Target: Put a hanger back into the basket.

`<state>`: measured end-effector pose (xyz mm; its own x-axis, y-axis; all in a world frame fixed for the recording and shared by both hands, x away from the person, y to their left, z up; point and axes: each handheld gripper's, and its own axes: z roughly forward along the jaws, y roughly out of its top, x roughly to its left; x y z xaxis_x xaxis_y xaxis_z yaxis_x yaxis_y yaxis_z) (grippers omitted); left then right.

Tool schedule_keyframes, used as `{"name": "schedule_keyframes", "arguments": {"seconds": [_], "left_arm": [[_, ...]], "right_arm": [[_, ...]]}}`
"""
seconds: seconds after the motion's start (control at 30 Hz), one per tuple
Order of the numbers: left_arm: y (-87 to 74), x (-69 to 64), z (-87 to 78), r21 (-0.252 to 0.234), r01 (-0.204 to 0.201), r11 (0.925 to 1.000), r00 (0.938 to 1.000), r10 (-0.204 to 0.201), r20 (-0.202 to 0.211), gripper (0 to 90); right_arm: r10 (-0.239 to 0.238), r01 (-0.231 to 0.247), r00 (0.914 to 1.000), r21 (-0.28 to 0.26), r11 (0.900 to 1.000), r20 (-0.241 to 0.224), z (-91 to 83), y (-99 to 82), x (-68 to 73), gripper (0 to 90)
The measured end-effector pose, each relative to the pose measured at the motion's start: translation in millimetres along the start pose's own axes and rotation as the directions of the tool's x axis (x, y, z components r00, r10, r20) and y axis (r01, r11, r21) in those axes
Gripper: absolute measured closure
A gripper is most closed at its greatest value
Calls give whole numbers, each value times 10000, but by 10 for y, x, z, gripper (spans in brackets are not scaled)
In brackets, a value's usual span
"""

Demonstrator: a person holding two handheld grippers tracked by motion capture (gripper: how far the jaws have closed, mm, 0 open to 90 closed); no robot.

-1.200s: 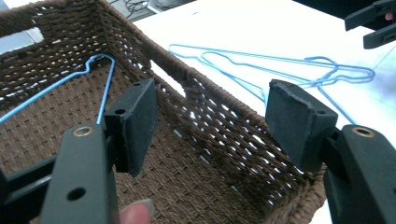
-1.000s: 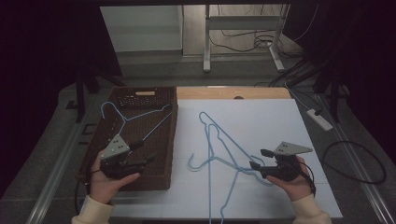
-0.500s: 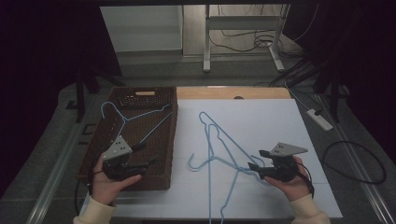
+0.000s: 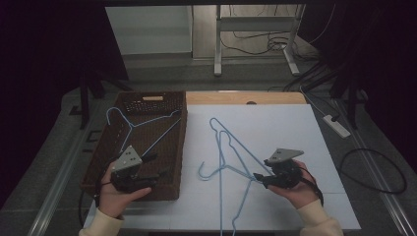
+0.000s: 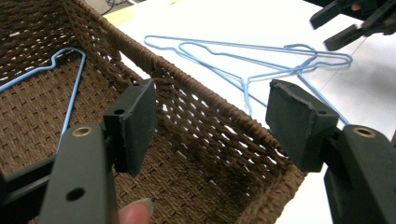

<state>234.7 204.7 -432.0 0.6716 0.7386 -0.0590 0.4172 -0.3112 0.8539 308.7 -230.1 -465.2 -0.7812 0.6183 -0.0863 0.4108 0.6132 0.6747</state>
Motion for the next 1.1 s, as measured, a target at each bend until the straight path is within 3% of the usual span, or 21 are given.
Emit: {"name": "schedule_keyframes", "arguments": {"seconds": [0.03, 0.1, 0.2, 0.5, 0.7, 0.83, 0.87, 0.93, 0.97, 1.1], "left_arm": [[0, 0, 0, 0, 0, 10000, 10000, 0, 0, 335], [0, -6, 2, 13, -19, 10000, 10000, 19, 12, 334], [-8, -7, 7, 34, 3, 10000, 10000, -3, 32, 334], [-19, -15, 32, 120, -50, 9999, 9999, 48, 126, 333], [-23, -7, 25, 104, -29, 9999, 9999, 28, 104, 333], [-24, -11, 27, 94, -77, 9999, 9998, 75, 171, 332], [-24, -11, 27, 94, -77, 9999, 9998, 75, 171, 332], [-24, -15, 30, 104, -107, 9999, 9998, 105, 188, 331], [-23, -17, 31, 105, -110, 9999, 9998, 108, 192, 331], [-23, -19, 30, 101, -110, 9999, 9997, 108, 206, 331]], "right_arm": [[0, 0, 10000, 0, 10000, 0, 0, 0, 0, 390], [-110, 120, 9998, 569, 9983, -193, 91, 74, 39, 379], [-682, 738, 9967, 1439, 9868, -436, 287, 183, 113, 373], [-1217, 1390, 9887, 2330, 9625, -872, 603, 406, 185, 442], [-1252, 1536, 9861, 3116, 9377, -1092, 791, 519, 125, 506], [-1358, 1673, 9847, 3748, 9119, -1093, 896, 558, 116, 577], [-1358, 1673, 9847, 3748, 9119, -1093, 896, 558, 116, 577], [-1381, 1749, 9834, 4125, 8940, -1178, 955, 593, 120, 645], [-1381, 1749, 9834, 4125, 8940, -1178, 955, 593, 120, 645], [-1052, 1634, 9831, 4596, 8730, -1497, 998, 636, 118, 739]]}}
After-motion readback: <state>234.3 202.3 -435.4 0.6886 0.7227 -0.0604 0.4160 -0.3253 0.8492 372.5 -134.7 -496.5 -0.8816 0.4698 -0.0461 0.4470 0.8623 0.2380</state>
